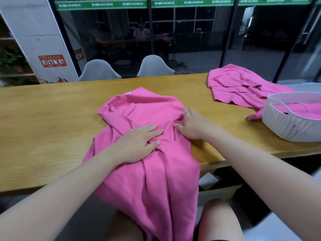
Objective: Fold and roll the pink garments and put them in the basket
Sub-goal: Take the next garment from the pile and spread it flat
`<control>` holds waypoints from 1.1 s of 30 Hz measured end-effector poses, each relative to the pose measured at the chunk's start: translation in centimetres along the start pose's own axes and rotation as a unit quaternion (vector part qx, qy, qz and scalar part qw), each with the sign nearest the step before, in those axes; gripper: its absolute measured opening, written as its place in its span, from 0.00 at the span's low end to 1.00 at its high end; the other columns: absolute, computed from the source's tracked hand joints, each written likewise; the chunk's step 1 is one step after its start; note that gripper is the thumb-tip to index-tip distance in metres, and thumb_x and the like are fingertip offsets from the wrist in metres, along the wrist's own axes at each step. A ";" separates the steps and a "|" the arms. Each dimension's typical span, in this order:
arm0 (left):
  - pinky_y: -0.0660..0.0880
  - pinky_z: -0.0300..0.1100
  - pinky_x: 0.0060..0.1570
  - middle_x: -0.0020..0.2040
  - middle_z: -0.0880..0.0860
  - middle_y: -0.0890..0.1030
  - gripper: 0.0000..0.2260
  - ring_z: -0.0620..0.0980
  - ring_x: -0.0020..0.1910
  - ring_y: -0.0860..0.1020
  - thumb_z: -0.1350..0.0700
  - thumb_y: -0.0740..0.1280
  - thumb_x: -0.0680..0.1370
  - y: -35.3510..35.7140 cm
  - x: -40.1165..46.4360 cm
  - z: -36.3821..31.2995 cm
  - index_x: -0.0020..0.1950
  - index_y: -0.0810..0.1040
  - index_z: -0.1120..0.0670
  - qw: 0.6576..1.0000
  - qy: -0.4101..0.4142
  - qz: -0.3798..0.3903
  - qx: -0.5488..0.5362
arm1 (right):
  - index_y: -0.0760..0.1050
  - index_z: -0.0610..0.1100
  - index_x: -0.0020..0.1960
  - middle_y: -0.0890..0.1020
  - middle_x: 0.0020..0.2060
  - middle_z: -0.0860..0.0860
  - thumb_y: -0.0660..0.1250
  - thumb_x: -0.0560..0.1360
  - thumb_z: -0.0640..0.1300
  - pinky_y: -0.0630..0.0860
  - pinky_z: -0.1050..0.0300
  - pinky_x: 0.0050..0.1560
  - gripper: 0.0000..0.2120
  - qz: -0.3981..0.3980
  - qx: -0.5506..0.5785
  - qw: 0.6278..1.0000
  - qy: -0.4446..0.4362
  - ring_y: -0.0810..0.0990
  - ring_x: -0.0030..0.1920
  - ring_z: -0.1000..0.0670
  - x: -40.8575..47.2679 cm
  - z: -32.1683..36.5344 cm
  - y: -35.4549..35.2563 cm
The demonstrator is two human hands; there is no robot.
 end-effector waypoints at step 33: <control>0.39 0.72 0.74 0.84 0.49 0.40 0.60 0.51 0.82 0.40 0.12 0.45 0.59 0.9 0.2 9.7 0.83 0.42 0.42 0.966 -0.242 0.085 -0.014 | 0.73 0.44 0.48 0.81 0.41 0.42 0.64 0.81 0.56 0.74 0.47 0.38 0.15 -0.164 0.049 0.983 -0.068 0.79 0.42 0.37 2.6 2.2 -7.0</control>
Point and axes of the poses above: each hand's wrist, its own x-axis towards the middle knuckle, its own y-axis out of the palm, z = x × y, the point moved 9 cm from there along x, towards the middle knuckle
